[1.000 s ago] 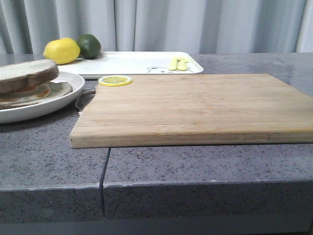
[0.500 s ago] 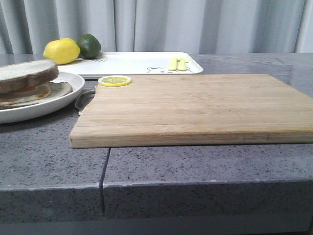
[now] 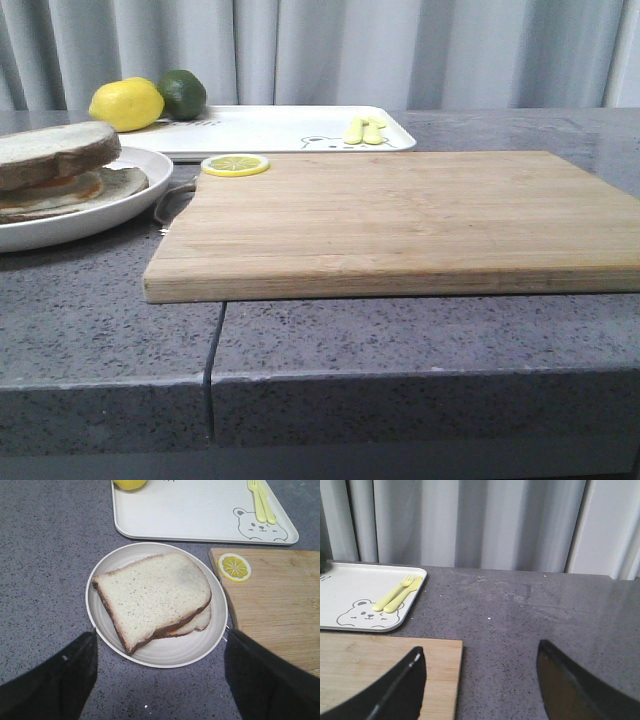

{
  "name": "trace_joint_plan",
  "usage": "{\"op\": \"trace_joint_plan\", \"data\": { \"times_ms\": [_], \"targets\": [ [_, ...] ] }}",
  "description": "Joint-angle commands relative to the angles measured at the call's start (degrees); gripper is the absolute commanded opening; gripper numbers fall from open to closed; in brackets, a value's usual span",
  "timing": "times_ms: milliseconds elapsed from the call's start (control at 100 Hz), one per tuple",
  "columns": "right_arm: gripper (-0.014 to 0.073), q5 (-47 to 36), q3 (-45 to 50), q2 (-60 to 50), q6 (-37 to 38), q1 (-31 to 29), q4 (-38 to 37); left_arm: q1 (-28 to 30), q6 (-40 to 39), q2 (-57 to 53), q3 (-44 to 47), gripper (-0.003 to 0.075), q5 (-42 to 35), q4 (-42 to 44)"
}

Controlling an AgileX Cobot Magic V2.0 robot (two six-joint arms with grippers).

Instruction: Place bread and move sandwich to tray

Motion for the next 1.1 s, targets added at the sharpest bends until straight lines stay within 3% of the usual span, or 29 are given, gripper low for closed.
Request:
{"op": "trace_joint_plan", "data": {
  "times_ms": [0, 520, 930, 1090],
  "targets": [
    [0.0477, -4.4, -1.7, -0.1, 0.1, -0.3, -0.5, 0.1, 0.2, 0.3, -2.0, 0.0491, -3.3, -1.6],
    [0.0477, -5.0, -1.7, -0.1, 0.1, -0.3, -0.5, 0.1, 0.2, 0.3, -2.0, 0.0491, -3.3, -1.6],
    [0.0477, -5.0, -1.7, -0.1, 0.1, -0.3, -0.5, 0.1, 0.2, 0.4, -2.0, 0.0491, -8.2, -1.2],
    [0.0477, -5.0, -1.7, -0.1, 0.1, -0.3, -0.5, 0.1, -4.2, 2.2, -2.0, 0.0491, -8.2, 2.7]
  ]
}}
